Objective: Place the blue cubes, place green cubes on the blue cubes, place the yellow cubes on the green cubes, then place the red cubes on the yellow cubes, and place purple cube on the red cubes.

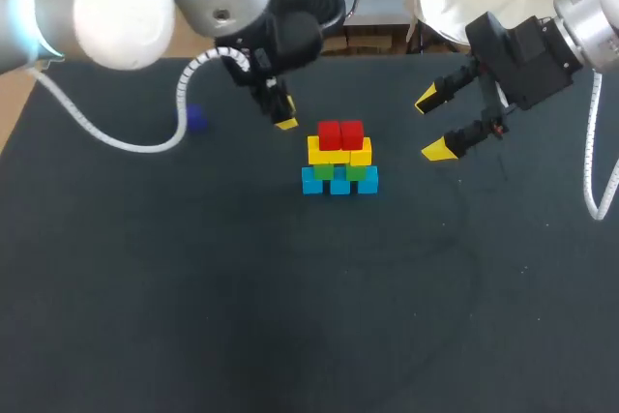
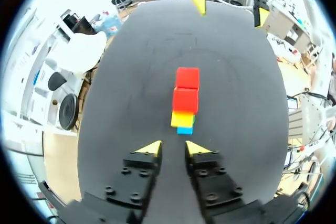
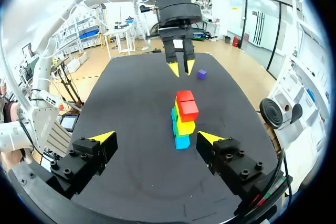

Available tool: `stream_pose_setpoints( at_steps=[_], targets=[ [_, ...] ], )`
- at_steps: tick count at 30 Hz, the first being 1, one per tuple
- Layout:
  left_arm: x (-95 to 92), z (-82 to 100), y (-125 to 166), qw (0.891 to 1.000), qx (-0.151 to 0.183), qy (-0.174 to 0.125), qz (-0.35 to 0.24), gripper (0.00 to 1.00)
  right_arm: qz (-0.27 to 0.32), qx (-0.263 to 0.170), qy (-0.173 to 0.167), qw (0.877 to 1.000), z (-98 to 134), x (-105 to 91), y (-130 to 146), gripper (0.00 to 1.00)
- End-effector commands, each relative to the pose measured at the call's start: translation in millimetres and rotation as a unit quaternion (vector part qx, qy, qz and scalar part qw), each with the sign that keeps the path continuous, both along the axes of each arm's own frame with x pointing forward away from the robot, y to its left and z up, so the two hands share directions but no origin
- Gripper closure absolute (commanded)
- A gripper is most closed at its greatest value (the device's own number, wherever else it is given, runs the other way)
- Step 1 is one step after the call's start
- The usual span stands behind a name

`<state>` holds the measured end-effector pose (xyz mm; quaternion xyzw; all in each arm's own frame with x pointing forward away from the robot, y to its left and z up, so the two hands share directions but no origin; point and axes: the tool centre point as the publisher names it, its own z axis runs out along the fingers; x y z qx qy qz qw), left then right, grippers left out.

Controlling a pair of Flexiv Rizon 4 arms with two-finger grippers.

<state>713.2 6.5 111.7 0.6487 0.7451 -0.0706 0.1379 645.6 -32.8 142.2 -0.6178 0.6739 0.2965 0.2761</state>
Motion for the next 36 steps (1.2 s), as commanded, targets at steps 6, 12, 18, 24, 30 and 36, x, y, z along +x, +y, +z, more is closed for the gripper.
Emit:
stream_pose_setpoints(
  at_steps=[6,12,18,24,30,36],
  targets=[
    [20.5,4.3,41,0.999,0.018,0.023,0.016,0.00,0.000,0.001,-0.001,1.000,0,-0.4,0,0.00],
    [20.3,7.3,49,0.999,0.027,0.035,0.009,0.00,0.000,0.001,-0.001,1.000,0,-0.4,0,0.00],
    [20.3,7.3,49,0.999,0.027,0.035,0.009,0.00,0.000,0.001,-0.001,1.000,0,-0.4,0,0.00],
    [20.3,7.3,49,0.999,0.027,0.035,0.009,0.00,0.000,0.001,-0.001,1.000,0,-0.4,0,0.00],
    [20.3,7.3,49,0.999,0.027,0.035,0.009,0.00,0.000,0.001,-0.001,1.000,0,-0.4,0,0.00],
    [28.1,7.7,54,0.999,0.027,0.025,0.026,0.00,0.000,0.001,-0.001,1.000,0,-0.4,0,0.00]
  ],
)
